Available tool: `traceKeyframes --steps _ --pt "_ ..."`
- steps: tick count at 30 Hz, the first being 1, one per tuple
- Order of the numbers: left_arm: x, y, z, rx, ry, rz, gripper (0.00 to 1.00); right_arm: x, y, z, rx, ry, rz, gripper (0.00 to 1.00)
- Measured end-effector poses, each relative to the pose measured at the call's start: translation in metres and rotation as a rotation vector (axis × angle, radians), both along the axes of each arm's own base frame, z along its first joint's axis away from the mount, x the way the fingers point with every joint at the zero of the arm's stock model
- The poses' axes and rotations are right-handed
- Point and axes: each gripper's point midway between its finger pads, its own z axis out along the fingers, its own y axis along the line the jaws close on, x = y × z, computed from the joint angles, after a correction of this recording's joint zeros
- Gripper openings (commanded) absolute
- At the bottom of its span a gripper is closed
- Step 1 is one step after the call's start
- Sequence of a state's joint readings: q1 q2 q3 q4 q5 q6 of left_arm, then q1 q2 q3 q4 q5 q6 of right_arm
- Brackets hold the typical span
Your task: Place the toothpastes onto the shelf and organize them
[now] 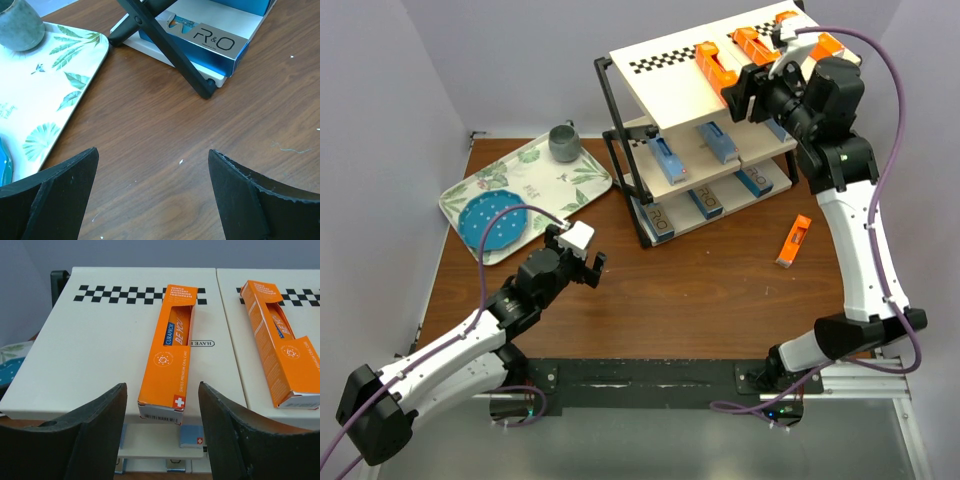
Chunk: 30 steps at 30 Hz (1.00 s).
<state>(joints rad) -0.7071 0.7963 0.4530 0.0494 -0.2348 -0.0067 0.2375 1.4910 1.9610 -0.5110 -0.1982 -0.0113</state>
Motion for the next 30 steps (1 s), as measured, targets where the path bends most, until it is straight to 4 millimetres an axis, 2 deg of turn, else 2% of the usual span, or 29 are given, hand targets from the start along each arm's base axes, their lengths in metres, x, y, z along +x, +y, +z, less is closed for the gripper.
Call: traceKeyframes --steps 3,8,12,16,19,27,30 --pt "0.0 0.0 0.0 0.0 0.001 -0.001 0.96 0.001 0.0 0.004 0.006 -0.026 0.0 0.59" --pt "-0.001 0.0 -0.001 0.004 0.005 -0.001 0.96 0.012 0.002 -0.013 -0.001 0.001 -0.005 0.58" --pt "-0.001 0.0 -0.001 0.004 0.005 -0.001 0.96 0.02 0.004 -0.024 -0.006 0.023 -0.006 0.47" --pt "-0.001 0.0 -0.001 0.004 0.005 -0.001 0.96 0.022 0.003 -0.024 -0.009 0.019 -0.01 0.32" --pt "-0.001 0.0 -0.002 0.005 0.007 -0.001 0.96 0.025 0.002 -0.026 -0.013 0.018 -0.02 0.28" --pt "-0.001 0.0 -0.002 0.006 0.007 -0.001 0.96 0.038 0.003 -0.026 -0.01 0.0 -0.025 0.29" --pt "0.0 0.0 -0.002 0.006 0.007 -0.001 0.96 0.041 0.003 -0.026 -0.008 -0.004 -0.027 0.36"
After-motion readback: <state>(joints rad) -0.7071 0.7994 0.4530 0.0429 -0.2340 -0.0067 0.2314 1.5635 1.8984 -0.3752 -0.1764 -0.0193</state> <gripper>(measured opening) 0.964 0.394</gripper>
